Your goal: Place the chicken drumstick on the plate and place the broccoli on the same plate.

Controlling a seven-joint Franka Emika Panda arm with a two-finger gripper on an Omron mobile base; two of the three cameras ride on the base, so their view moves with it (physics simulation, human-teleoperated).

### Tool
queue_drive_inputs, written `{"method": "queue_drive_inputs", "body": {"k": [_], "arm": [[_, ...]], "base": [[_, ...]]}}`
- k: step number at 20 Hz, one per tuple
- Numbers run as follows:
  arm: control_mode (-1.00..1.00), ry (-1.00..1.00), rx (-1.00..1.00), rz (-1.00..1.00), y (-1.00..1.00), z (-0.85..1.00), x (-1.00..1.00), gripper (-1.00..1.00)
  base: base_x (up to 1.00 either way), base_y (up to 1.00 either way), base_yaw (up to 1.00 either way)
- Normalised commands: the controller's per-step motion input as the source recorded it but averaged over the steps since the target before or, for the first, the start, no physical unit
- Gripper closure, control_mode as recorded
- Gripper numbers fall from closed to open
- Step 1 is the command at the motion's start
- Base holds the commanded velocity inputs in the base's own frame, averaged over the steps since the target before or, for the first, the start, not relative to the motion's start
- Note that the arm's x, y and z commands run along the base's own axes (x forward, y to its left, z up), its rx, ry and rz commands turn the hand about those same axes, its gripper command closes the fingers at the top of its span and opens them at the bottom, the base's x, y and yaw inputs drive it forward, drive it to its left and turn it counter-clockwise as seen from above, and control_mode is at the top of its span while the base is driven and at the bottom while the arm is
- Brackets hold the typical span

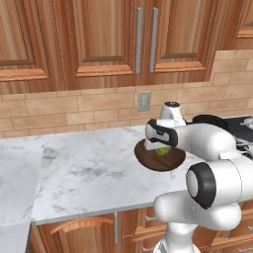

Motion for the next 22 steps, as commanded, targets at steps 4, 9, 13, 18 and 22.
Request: {"method": "queue_drive_inputs", "body": {"k": [4, 9, 13, 18, 22], "arm": [[-1.00, 0.00, 0.00, 0.00, -0.10, 0.49, -0.81, 1.00], [-1.00, 0.01, 0.00, 0.00, -0.01, 0.38, -0.74, 1.00], [-1.00, 0.03, 0.00, 0.00, 0.00, 0.47, -0.53, 1.00], [-1.00, 0.02, 0.00, 0.00, 0.00, 0.46, -0.38, 1.00], [-1.00, 0.00, 0.00, 0.00, 0.00, 0.43, -0.09, 1.00]], "base": [[0.00, 0.00, 0.00], [0.00, 0.00, 0.00], [0.00, 0.00, 0.00], [0.00, 0.00, 0.00], [0.00, 0.00, 0.00]]}}
